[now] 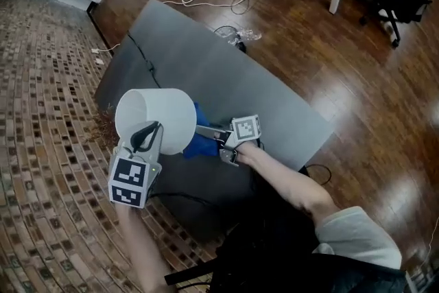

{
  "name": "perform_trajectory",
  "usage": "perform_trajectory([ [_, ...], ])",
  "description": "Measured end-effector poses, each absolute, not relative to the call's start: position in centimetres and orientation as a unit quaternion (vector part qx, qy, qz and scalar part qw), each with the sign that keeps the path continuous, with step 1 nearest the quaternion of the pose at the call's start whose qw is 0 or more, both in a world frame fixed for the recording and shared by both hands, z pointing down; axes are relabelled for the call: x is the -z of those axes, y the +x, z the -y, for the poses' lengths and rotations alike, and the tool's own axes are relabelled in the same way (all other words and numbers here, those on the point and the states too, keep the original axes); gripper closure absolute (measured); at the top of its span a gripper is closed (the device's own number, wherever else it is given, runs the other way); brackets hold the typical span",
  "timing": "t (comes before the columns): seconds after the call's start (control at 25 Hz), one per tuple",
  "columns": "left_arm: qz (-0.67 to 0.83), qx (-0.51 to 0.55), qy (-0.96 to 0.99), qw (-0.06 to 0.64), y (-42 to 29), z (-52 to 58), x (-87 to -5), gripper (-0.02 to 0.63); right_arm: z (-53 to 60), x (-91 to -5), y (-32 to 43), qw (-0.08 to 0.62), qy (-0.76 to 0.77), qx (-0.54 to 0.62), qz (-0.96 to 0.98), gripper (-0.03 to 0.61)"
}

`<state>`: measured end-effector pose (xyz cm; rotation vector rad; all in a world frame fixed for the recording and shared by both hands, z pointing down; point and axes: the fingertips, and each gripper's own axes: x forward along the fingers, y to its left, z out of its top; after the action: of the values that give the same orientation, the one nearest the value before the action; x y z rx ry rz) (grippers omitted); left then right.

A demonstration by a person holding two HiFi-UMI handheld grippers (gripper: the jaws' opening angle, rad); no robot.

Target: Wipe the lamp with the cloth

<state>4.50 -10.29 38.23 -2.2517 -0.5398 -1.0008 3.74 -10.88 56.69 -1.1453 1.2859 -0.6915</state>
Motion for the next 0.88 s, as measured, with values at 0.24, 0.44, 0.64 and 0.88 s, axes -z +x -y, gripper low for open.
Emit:
perform_trajectory([
  [0.24,0.150,0.331,-0.907,0.214,0.8,10.0,-36.9,0.582,9.0,-55.2,2.4,0.539,-0.484,0.333,-0.604,0.502],
  [0.44,0.047,0.201,-0.977,-0.050,-6.1,15.4,-39.2,0.594,7.6,-51.7,0.3,0.377,-0.528,0.345,-0.678,0.502],
  [0.64,0.004,0.151,-0.950,-0.271,-12.5,18.7,-48.8,0.595,10.5,-55.8,-4.1,0.225,-0.533,0.411,-0.705,0.502],
  [0.88,0.055,0.127,-0.924,-0.357,-13.7,19.5,-50.1,0.611,11.5,-58.5,-4.4,0.165,-0.596,0.434,-0.656,0.497],
])
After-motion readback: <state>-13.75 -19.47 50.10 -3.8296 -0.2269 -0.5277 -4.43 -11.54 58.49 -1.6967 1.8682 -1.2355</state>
